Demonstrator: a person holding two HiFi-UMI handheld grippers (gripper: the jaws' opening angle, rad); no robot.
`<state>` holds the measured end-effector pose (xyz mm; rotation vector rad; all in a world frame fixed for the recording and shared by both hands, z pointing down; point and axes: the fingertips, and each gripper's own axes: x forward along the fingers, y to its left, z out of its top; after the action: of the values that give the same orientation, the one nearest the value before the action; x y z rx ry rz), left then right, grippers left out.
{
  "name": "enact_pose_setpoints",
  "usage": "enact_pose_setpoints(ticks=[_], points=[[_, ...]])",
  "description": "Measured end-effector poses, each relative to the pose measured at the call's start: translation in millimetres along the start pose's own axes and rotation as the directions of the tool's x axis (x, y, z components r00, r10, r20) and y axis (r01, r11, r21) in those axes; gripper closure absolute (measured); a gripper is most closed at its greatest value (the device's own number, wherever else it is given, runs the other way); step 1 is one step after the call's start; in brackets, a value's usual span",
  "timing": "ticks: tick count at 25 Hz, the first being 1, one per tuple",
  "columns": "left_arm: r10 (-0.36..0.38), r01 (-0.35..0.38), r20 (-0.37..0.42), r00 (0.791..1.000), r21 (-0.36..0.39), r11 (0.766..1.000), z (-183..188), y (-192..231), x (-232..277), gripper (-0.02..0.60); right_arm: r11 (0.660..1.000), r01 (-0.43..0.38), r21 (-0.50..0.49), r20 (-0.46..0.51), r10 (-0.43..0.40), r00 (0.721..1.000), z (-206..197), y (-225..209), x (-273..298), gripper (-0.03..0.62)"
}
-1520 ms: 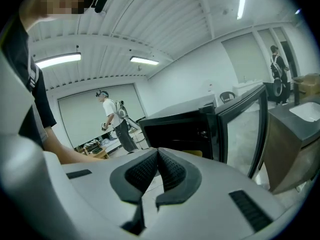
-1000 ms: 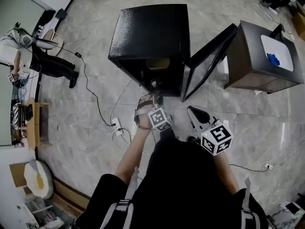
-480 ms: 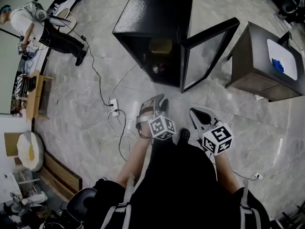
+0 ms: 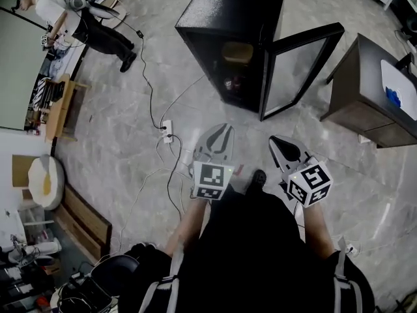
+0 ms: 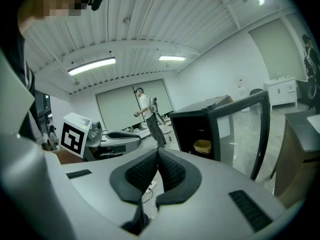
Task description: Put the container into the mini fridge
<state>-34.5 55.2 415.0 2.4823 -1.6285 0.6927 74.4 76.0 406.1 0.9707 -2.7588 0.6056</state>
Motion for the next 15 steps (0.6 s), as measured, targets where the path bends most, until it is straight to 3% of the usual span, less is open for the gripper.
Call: enact_pose_setpoints(ticks=[4,7,10,15], points=[[-0.073,0.090,0.113,0.991,-0.157,0.983,28.2,-2.0,-27.8,0.535,0.999,-0.016,-0.045,0.051,0.019,0.999,20.5,12.2,-1.8,0.577],[-0.131,0.167,0.173,0.976,-0.218,0.962,39.7,-9.5,-46.2,0.545,0.997,-0.028,-0.065,0.083,0.034,0.996,27.4,21.9,-1.5,0.577],[-0.163,0.210,0.207,0.965,-0.228,0.951,43.7,-17.0,-59.1,0.546,0.995,-0.027,-0.092,0.101,0.036,0.994,31.0,28.7,-5.1,0.577],[-0.172,0.219,0.212,0.962,-0.226,0.949,37.6,-16.7,-69.5,0.546,0.989,-0.042,-0.140,0.086,0.055,0.995,30.3,43.1,-3.5,0.577]])
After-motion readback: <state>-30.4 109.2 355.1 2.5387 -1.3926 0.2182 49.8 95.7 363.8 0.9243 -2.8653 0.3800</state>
